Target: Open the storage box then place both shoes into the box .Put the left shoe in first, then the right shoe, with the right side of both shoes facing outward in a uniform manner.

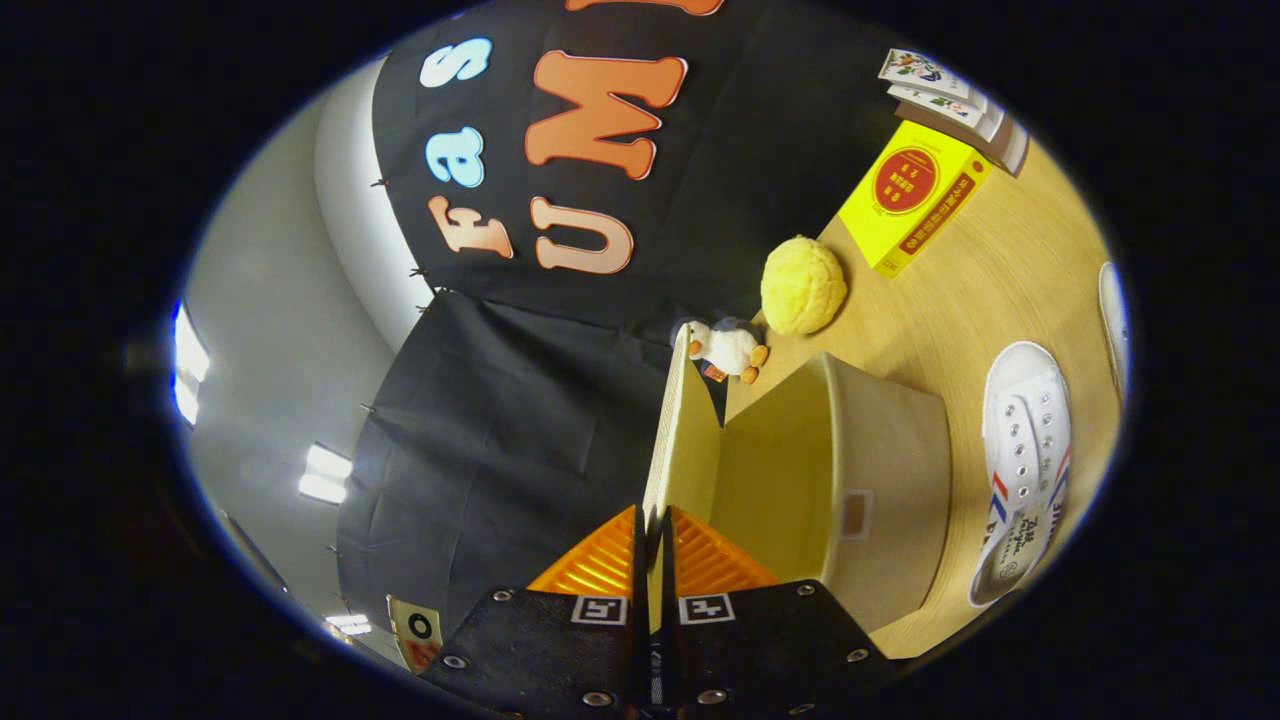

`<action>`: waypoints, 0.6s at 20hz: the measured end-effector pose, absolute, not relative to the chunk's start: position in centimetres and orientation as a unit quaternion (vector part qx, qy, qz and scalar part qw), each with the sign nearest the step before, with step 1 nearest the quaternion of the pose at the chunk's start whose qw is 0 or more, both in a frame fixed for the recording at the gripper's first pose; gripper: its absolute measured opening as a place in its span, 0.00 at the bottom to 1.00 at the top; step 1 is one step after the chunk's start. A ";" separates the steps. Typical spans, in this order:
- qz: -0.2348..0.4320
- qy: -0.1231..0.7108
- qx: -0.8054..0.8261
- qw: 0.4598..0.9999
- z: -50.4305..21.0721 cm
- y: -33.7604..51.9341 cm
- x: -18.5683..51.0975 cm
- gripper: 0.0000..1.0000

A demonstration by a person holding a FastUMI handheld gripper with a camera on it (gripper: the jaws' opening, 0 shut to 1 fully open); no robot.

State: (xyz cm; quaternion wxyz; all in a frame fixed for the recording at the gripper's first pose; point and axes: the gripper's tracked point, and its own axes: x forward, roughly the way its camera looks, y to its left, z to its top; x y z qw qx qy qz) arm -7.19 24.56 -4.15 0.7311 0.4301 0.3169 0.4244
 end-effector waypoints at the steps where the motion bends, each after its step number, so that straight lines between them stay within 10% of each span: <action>1: 0.430 0.315 0.426 0.731 -3.5 25.4 -7.3 0.05; 12: 0.487 0.315 0.381 0.720 2.0 38.7 -8.8 0.06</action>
